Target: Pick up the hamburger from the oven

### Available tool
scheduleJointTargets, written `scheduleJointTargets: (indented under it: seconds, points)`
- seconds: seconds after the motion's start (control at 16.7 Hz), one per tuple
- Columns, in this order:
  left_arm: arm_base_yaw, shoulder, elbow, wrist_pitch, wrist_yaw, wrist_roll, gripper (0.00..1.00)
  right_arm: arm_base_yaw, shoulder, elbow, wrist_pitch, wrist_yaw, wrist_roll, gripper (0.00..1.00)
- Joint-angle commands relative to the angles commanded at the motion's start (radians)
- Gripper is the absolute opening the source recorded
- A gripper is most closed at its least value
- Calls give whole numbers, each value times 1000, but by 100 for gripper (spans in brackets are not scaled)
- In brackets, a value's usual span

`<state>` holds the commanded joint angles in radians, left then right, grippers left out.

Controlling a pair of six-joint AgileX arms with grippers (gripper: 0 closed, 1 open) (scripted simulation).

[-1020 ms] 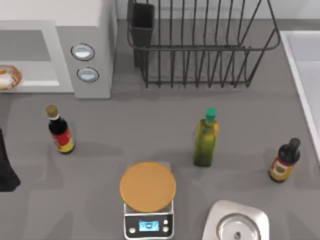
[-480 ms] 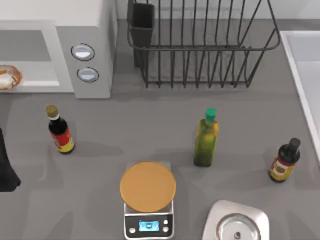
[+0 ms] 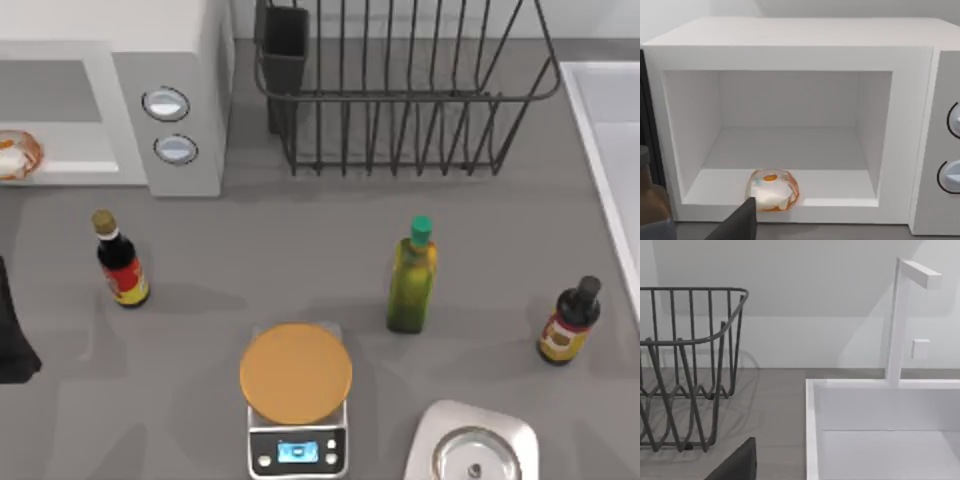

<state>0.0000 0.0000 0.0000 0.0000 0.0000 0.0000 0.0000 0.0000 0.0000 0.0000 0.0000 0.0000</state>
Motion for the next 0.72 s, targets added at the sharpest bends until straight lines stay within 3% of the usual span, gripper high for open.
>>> scheduleJointTargets:
  seconds: [0.36, 0.72]
  points:
    - [9, 102, 45, 65, 11, 4, 100, 0, 0, 0, 0, 0, 0, 100]
    - [39, 560, 220, 316, 57, 22, 100, 0, 0, 0, 0, 0, 0, 100]
